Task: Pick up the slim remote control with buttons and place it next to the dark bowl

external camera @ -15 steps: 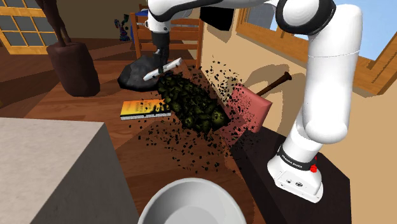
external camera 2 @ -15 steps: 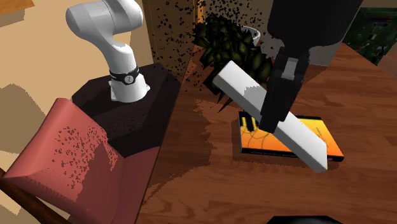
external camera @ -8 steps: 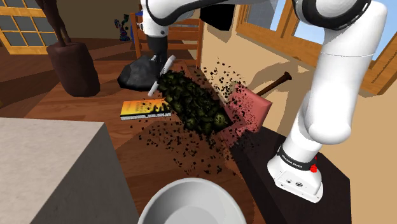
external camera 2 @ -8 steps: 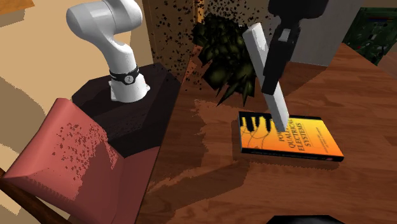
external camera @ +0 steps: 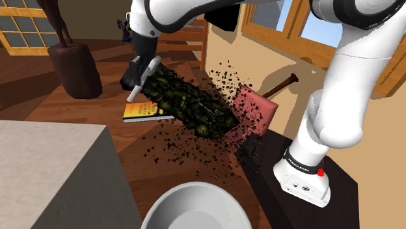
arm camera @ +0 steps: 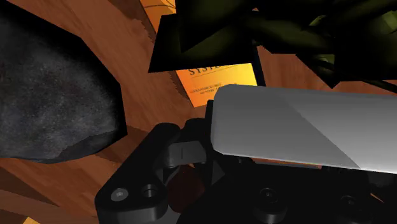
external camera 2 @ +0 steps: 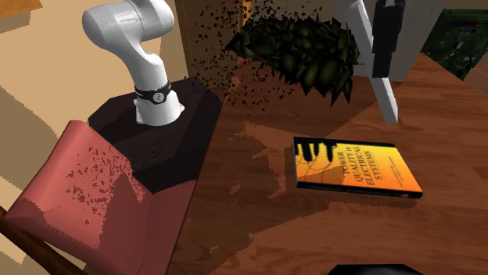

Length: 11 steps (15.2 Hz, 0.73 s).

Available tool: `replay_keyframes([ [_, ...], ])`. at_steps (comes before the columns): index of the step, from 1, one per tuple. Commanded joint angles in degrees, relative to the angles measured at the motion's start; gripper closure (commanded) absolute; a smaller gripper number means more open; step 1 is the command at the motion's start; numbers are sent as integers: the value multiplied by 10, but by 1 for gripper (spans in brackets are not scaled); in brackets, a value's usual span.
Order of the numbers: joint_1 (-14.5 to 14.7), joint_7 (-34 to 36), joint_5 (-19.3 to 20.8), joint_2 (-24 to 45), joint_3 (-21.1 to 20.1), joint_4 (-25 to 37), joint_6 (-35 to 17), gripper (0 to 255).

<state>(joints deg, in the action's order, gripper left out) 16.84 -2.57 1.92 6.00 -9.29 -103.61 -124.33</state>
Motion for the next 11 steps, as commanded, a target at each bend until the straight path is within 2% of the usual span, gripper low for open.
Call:
replay_keyframes([
  [1, 19, 30, -1, -8, -15, -10, 147, 255],
  [2, 26, 42, -1, -11, -21, -14, 146, 255],
  [3, 15, 24, 1, 5, -11, 1, -35, 0],
  [4, 15, 24, 1, 5, -11, 1, -35, 0],
  [8, 21, 67, 11, 15, -10, 109, 174, 0],
  [11, 30, 99, 18, 56, -11, 231, 340, 0],
])
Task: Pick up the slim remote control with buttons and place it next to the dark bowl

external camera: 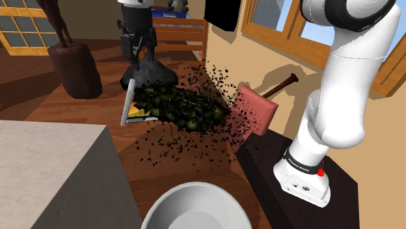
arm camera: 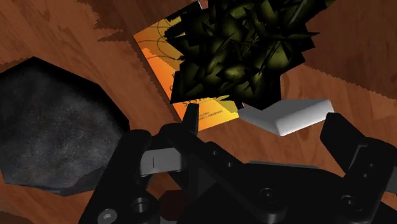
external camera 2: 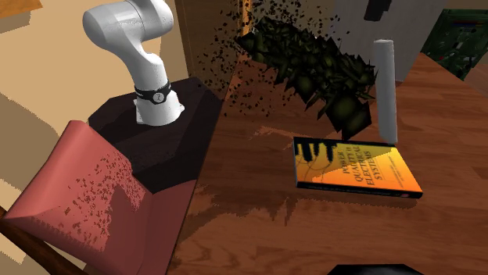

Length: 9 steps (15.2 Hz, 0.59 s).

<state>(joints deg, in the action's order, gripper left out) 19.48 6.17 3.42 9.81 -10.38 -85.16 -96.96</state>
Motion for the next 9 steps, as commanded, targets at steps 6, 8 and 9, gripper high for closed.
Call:
replay_keyframes([
  [6, 8, 29, 5, 40, 1, 85, 129, 0],
  [8, 6, 29, 3, 33, 1, 59, 111, 0],
  [9, 5, 29, 3, 29, 1, 47, 102, 0],
])
